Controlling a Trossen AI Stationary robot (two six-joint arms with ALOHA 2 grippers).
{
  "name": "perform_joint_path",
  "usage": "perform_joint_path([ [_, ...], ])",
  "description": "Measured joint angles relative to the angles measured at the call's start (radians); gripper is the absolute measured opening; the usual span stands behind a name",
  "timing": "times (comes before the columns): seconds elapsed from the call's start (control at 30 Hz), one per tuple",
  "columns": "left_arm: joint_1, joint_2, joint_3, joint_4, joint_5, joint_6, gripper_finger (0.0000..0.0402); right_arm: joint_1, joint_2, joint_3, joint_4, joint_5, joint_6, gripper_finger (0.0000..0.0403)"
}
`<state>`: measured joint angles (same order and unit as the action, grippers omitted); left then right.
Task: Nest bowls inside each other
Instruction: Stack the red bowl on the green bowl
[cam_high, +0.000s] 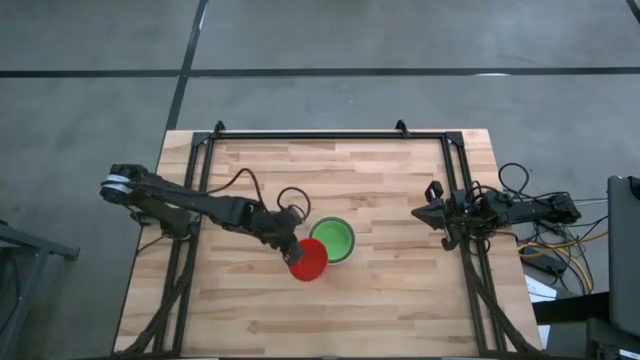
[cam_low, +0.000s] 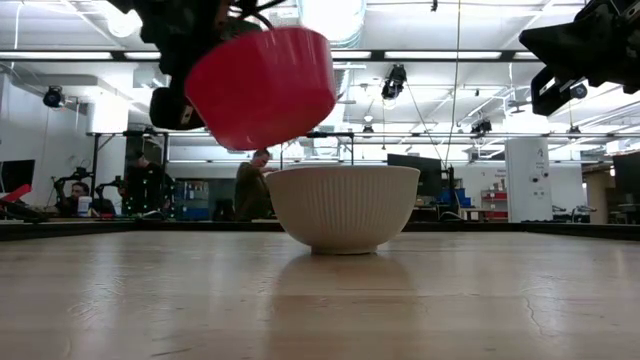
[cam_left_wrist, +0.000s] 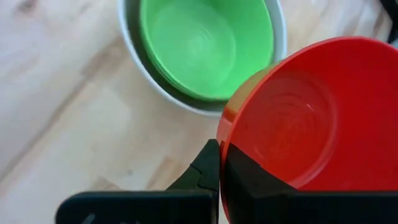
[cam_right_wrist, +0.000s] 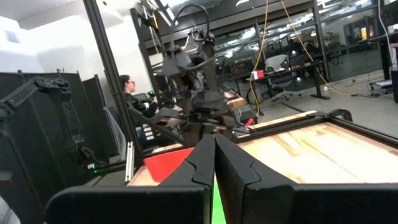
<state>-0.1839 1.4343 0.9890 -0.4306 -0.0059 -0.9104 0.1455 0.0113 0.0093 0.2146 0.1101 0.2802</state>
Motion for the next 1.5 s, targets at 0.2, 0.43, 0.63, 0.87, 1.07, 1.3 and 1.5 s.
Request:
perform_joint_path([
  [0.2, 0.058, -0.001, 0.021, -0.012, 0.004, 0.058, 0.0005, 0.0, 0.003, 0.0, -0.001, 0.0, 0.0, 0.0008],
  [0.43, 0.123, -0.001, 0.041, -0.012, 0.005, 0.119, 0.0005, 0.0, 0.004, 0.0, -0.001, 0.0, 0.0, 0.0008],
  [0.63, 0.172, -0.001, 0.061, -0.002, 0.008, 0.184, 0.0005, 0.0, 0.004, 0.0, -0.001, 0.0, 0.0, 0.0008],
  [0.87, 0.216, -0.001, 0.079, 0.028, 0.01, 0.231, 0.0005, 0.0, 0.004, 0.0, -0.001, 0.0, 0.0, 0.0008],
  [1.07, 0.234, 0.0, 0.075, 0.101, 0.033, 0.282, 0.0005, 0.0, 0.004, 0.0, -0.001, 0.0, 0.0, 0.0008],
  [1.3, 0.273, 0.054, 0.075, 0.11, 0.126, 0.277, 0.0005, 0.0, 0.004, 0.0, 0.0, 0.0, 0.0, 0.0008],
  [1.5, 0.288, 0.133, 0.094, 0.109, 0.215, 0.257, 0.0005, 0.0, 0.004, 0.0, 0.0, 0.0, 0.0, 0.0008],
])
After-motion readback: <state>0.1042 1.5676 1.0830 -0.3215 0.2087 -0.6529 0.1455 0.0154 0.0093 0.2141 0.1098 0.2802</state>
